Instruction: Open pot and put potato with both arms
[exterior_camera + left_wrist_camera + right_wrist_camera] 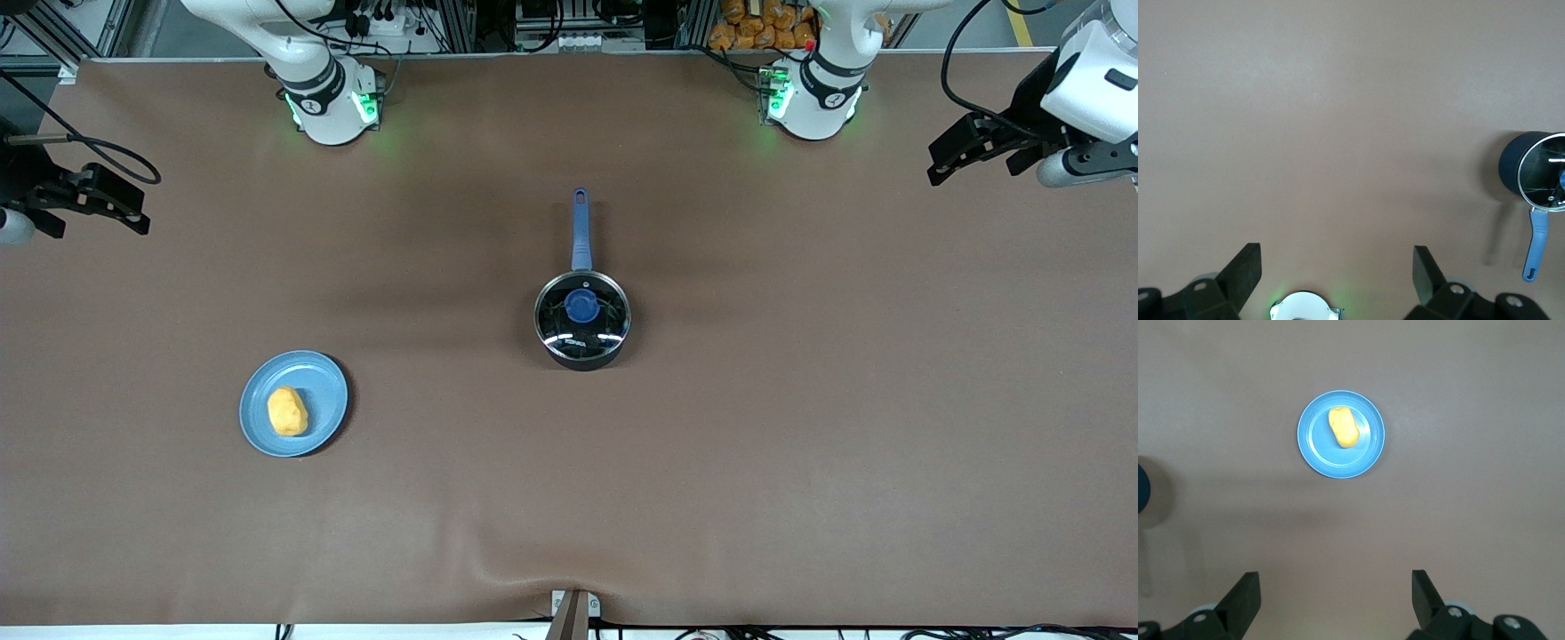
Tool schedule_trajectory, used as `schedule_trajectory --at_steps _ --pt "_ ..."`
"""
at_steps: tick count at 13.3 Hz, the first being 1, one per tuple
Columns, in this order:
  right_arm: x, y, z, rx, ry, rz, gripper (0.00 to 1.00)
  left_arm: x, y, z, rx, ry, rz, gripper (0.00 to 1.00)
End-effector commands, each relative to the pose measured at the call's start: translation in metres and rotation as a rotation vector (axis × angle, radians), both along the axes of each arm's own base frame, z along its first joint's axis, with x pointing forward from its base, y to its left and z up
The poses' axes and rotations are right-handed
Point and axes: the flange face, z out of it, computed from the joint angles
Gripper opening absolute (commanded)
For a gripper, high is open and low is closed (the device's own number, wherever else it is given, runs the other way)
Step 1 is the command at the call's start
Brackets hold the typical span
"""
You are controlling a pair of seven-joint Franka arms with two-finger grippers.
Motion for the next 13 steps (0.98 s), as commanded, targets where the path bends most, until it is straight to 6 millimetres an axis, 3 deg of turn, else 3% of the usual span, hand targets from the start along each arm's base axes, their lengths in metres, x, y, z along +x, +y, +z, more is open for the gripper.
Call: schedule_trajectory --at_steps 1,2,4,9,11,13 --pt "0.016 0.000 -0.026 -0.005 0.037 0.004 1.00 0.012 -0.008 -0.005 -0.009 0.024 -0.029 1.00" --pt "0.025 -0.002 -0.034 0.002 0.030 0.002 1.00 0.015 -0.014 -0.010 -0.019 0.029 -0.034 1.00" --pt "0.034 0.001 -0.047 0.002 0.033 0.007 1.00 0.023 -0.053 -0.024 -0.038 0.021 -0.083 1.00" --pt "0.068 -0.005 -0.082 0.005 -0.024 -0.002 1.00 0.044 -0.153 -0.084 -0.056 0.014 -0.061 1.00" --pt "0.085 -0.008 -0.111 0.005 -0.025 -0.005 1.00 0.041 -0.196 -0.104 -0.079 0.012 -0.076 1.00" --pt "0.105 -0.008 -0.148 0.006 -0.025 -0.006 1.00 0.045 -0.226 -0.130 -0.111 0.024 -0.051 1.00"
